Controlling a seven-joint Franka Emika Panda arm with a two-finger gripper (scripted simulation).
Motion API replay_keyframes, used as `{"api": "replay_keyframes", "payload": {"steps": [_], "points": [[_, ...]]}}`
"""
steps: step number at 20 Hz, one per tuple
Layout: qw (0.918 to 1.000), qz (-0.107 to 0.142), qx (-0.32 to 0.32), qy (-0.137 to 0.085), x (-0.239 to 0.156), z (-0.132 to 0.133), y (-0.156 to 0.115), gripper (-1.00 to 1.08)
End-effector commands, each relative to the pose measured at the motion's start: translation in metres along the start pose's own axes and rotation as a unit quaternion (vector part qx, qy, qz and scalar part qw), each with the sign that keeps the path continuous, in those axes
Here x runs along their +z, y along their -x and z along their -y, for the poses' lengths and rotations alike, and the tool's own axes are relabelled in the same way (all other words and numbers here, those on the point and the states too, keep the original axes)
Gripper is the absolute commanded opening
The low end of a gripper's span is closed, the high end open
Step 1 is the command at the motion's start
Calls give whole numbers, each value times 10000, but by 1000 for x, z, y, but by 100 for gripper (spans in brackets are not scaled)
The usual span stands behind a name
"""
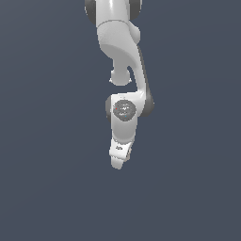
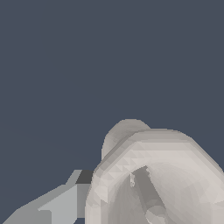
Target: Pick up the object and move it to a goal position.
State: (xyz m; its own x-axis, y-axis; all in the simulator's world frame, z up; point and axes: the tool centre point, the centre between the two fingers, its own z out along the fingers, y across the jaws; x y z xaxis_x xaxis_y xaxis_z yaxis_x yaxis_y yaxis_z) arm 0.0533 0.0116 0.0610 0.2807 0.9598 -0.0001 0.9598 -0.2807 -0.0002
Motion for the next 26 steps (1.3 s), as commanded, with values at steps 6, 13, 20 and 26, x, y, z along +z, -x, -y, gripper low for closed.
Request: {"api": "replay_keyframes", "payload": {"steps": [6,13,20,26], "points": [[10000,0,1,1,-5,6,9,-100],[10000,2,2,2,-18,22,35,-100],[10000,4,3,2,-39,48,77,-100],[10000,6,4,2,-54,65,106,-100]]}}
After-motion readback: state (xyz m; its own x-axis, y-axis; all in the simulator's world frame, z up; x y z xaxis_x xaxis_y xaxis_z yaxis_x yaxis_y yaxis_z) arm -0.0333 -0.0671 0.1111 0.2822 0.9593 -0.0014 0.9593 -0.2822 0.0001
